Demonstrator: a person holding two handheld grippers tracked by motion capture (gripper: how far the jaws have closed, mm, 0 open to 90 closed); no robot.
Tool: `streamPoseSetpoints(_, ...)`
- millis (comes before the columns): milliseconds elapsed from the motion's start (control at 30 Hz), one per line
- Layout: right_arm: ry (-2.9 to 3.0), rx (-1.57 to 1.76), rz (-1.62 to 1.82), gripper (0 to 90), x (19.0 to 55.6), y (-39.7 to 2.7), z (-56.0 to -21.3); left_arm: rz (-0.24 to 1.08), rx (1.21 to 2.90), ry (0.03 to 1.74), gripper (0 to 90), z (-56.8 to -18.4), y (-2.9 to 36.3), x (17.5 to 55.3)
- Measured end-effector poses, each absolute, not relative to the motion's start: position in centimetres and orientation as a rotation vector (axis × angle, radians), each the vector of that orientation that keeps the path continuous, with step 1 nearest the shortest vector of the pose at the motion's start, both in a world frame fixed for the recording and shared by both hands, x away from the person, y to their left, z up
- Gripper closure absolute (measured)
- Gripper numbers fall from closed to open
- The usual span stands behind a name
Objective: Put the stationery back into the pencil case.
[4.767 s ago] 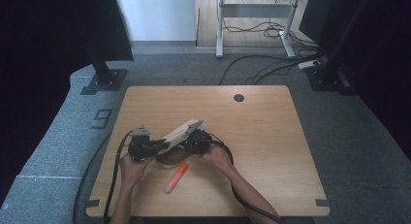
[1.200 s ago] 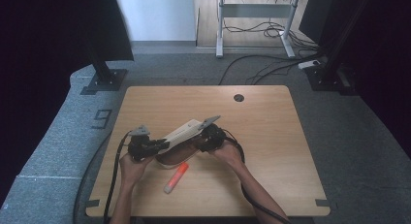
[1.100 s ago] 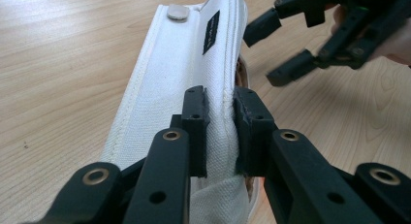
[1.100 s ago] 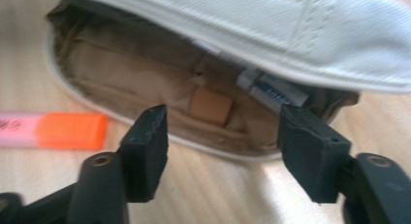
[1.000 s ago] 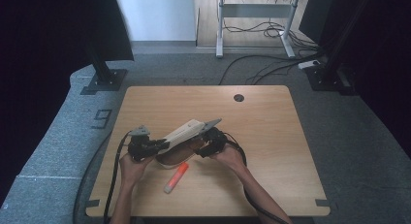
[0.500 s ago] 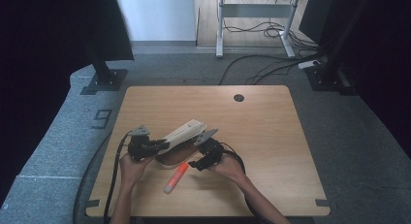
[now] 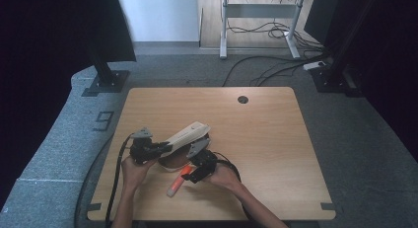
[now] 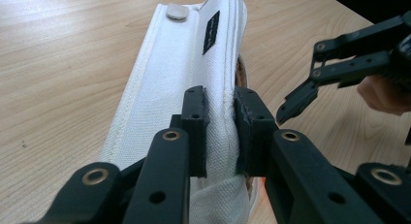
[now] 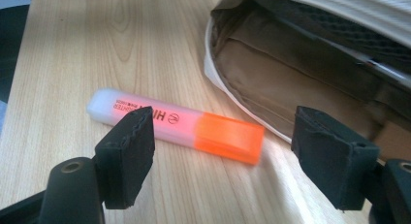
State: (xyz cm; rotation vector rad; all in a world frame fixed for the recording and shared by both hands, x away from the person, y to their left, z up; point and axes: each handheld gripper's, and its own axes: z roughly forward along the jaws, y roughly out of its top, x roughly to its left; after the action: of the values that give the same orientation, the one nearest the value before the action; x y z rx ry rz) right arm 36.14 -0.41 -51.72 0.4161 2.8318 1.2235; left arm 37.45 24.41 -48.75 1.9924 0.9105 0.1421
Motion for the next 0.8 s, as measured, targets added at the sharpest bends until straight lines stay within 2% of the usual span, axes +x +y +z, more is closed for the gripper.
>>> streamPoseSetpoints(467, 2.907, 0.291, 1.192, 26.2, 35.6, 2.2, -53.0, 0.144, 1.994, 0.911, 76.0, -48.7, 24.4, 37.4)
streamPoseSetpoints(800, 2.941, 0.282, 1.139, 31.7, 35.4, 1.2, -53.6, 0.141, 1.992, 0.913, 75.9, -48.7, 24.4, 37.4)
